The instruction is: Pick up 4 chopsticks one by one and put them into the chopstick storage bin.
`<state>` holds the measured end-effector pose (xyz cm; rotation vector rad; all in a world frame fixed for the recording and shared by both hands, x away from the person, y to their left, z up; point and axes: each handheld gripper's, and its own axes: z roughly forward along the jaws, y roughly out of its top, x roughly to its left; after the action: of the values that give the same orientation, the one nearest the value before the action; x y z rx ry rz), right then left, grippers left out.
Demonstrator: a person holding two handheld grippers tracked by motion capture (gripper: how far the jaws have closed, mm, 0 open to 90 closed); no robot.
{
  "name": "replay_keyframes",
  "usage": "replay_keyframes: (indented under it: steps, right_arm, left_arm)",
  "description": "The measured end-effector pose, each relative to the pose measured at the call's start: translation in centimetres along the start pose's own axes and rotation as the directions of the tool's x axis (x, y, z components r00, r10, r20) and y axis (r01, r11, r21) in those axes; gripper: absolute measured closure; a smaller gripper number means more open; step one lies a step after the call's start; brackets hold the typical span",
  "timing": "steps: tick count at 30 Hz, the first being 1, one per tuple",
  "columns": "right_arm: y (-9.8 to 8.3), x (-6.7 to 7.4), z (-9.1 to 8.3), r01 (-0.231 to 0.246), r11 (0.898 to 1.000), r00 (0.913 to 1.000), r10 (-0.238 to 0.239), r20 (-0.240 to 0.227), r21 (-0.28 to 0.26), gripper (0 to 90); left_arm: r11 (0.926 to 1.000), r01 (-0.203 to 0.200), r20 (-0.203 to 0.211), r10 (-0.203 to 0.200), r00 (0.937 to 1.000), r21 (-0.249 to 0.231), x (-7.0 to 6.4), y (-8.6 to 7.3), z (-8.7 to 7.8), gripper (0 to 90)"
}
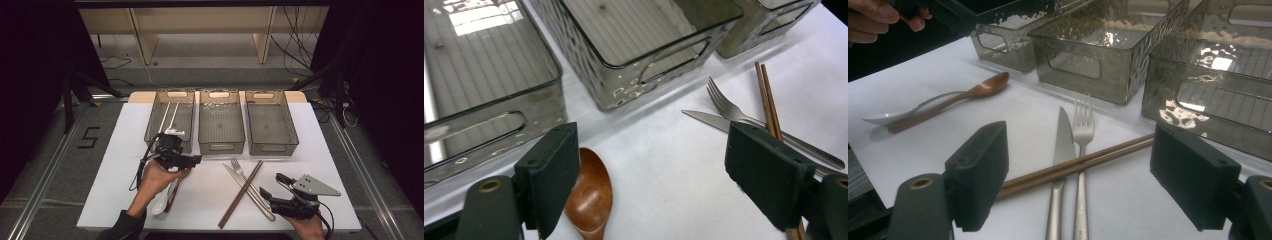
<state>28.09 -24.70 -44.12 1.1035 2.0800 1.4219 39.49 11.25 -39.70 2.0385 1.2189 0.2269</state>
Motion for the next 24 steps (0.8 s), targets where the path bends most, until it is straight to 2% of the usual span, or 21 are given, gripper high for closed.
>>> replay_keyframes:
  steps: [8, 23, 24]
  right_arm:
    - [0.0, 0.0, 0.0, 0.001, 1.0, 1.0, -0.001, 0.001, -0.001, 24.2]
    - [0.0, 0.1, 0.0, 0.009, 1.0, 1.0, -0.009, 0.001, 0.0, 24.2]
    - [0.0, 0.1, 0.0, 0.009, 1.0, 1.0, -0.009, 0.001, 0.0, 24.2]
  left_arm:
    - [0.9996, -0.013, 0.009, 0.012, 0.9999, 0.024, -1.7, -0.8, 0.7, 20.1]
    - [0.9976, -0.036, 0.031, 0.034, 0.9989, 0.059, -3.8, -2.3, 1.9, 19.5]
    - [0.9966, -0.041, 0.034, 0.038, 0.9987, 0.072, -4.0, -2.4, 2.1, 19.5]
